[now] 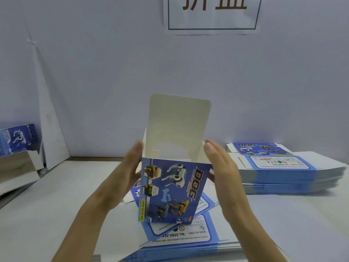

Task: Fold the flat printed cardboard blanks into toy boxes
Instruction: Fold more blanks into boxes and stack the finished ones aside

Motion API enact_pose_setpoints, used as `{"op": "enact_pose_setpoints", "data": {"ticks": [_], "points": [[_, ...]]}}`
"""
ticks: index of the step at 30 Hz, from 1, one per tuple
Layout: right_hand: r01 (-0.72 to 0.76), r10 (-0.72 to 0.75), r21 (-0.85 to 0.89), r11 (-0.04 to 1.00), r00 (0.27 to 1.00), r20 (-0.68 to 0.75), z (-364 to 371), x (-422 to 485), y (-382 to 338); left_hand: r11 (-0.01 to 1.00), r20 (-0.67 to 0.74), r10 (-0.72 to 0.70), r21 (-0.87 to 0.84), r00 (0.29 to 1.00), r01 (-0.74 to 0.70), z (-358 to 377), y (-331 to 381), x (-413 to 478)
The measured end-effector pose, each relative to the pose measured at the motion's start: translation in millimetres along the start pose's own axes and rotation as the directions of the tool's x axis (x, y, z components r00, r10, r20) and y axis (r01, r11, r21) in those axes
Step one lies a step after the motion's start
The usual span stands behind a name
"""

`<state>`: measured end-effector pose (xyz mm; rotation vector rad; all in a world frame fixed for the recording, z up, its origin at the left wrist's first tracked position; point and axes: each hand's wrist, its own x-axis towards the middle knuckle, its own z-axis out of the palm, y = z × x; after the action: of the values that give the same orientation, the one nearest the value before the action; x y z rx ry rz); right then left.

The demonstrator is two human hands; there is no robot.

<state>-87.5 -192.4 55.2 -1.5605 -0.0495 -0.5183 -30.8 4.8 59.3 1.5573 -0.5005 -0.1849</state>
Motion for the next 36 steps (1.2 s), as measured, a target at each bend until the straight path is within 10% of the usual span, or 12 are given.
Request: {"op": "enact_pose_setpoints", "data": {"ticks": [16,25,31,36], "points": [[0.122,-0.106,-0.231,0.965,0.991,0.08,-1,1,3,0.859,0.129,-0.1,-0.49,0.987,0.151,-32,-14,2],[0.004,0.014,-0.082,0.997,0.976,0.216,10,-3,8,0.945,-0.062,-0.167,-0.295,0.984,0.142,-12,-28,14],[-0.103,0.102,-0.036,0.994,0.994,-0.034,1,2,8,0.999,-0.448,-0.002,0.044,0.894,0.024,9,-19,22],[-0.094,0.1,0.043,0.995,0.985,-0.143,2,1,8,0.947,-0.037,0.154,0.289,0.987,-0.137,23,-6,7]]}}
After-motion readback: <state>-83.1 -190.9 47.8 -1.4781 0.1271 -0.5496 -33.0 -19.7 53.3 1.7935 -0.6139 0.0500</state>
